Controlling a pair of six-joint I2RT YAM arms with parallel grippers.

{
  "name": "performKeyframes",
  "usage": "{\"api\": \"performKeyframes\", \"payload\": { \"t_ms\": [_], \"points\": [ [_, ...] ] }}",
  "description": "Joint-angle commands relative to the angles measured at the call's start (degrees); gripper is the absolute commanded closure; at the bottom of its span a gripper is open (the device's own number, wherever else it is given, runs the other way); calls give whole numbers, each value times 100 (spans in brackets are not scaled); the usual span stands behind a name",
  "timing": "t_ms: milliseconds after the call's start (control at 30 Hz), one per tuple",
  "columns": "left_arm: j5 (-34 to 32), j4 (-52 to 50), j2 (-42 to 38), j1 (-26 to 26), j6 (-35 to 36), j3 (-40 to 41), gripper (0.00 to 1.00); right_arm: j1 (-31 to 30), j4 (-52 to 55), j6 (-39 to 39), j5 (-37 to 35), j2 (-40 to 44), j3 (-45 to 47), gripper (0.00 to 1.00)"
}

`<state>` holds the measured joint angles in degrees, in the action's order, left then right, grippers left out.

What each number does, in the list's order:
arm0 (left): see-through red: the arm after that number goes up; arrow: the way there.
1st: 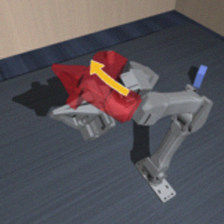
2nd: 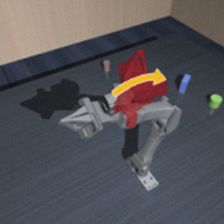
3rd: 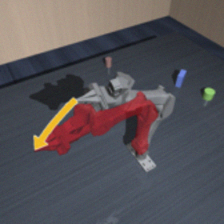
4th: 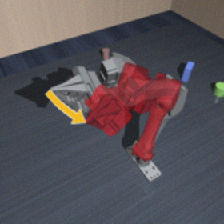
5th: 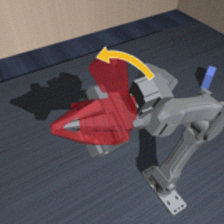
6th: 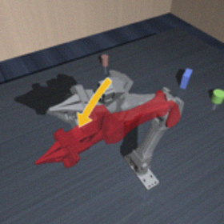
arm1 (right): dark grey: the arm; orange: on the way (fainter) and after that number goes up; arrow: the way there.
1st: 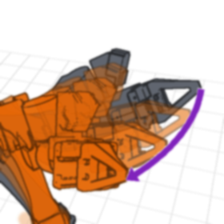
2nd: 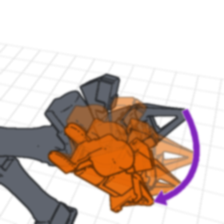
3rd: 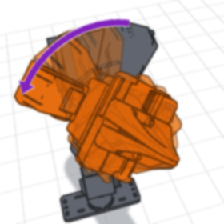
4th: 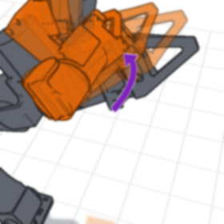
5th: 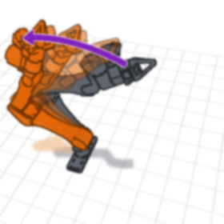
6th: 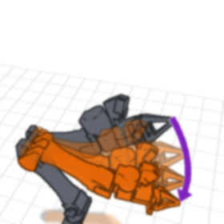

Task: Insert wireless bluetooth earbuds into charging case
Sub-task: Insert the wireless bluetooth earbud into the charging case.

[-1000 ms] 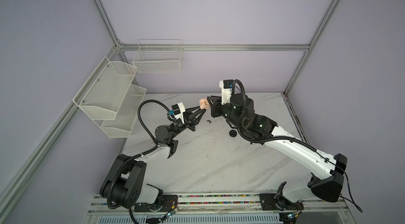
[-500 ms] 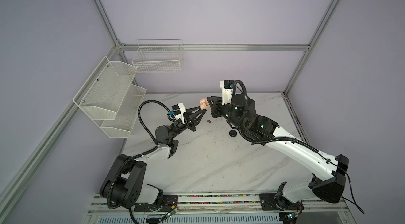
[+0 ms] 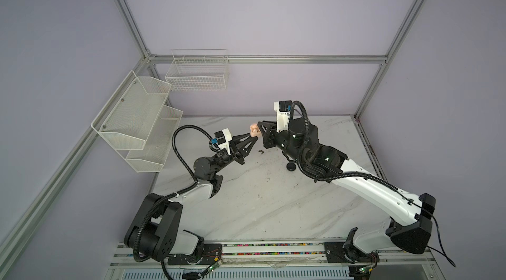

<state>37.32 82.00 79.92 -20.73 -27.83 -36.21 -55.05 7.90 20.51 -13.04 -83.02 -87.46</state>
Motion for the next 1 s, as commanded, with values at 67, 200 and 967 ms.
{"api": "performKeyframes", "payload": {
  "t_ms": [67,200,967],
  "points": [
    [-6,406,-188,-36,156,-141,100,-76,-52,110,70,99,39,91],
    [-6,405,-196,-38,171,-138,100,-111,-59,198,167,76,122,91],
    [-54,406,-203,-36,209,-89,100,-180,-51,-71,91,265,157,90]
  ]
}}
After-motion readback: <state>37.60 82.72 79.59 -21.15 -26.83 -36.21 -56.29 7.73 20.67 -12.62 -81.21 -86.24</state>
